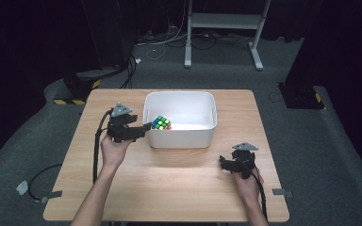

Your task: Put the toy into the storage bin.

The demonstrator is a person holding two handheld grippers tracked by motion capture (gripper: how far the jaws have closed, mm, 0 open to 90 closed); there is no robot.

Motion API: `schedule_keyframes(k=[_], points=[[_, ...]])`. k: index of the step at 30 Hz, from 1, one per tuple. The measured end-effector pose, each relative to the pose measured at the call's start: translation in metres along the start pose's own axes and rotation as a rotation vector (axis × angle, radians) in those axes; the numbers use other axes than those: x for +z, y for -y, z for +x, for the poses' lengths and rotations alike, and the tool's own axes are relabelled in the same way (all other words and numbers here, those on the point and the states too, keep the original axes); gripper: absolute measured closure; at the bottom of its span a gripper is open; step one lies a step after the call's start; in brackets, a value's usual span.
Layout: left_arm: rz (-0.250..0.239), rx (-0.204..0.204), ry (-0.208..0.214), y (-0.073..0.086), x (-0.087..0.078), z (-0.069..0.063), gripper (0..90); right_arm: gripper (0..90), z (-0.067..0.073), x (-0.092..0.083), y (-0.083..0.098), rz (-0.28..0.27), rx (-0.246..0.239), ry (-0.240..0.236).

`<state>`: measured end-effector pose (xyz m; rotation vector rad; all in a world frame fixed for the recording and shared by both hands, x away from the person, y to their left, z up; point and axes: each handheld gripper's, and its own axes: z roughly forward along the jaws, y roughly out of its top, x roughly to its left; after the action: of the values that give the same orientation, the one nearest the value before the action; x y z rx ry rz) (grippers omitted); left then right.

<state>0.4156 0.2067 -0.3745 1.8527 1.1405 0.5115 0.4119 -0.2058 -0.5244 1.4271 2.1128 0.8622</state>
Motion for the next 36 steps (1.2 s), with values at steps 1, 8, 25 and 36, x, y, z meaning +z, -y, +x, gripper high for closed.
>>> schedule_keyframes(k=[1, 8, 25, 36], points=[[0.001, 0.001, 0.003, 0.001, -0.001, 0.001, 32.2, 14.8, 0.000, 0.000, 0.000, 0.000, 0.000, 0.000], [0.002, -0.015, 0.010, 0.006, -0.005, 0.002, 32.0, 14.8, 0.000, 0.000, 0.000, 0.000, 0.000, 0.000], [-0.021, -0.022, -0.005, 0.016, -0.016, 0.003, 28.4, 14.8, 0.000, 0.000, 0.000, 0.000, 0.000, 0.000], [-0.040, -0.038, -0.018, 0.023, -0.024, 0.009, 27.0, 14.8, 0.000, 0.000, 0.000, 0.000, 0.000, 0.000]])
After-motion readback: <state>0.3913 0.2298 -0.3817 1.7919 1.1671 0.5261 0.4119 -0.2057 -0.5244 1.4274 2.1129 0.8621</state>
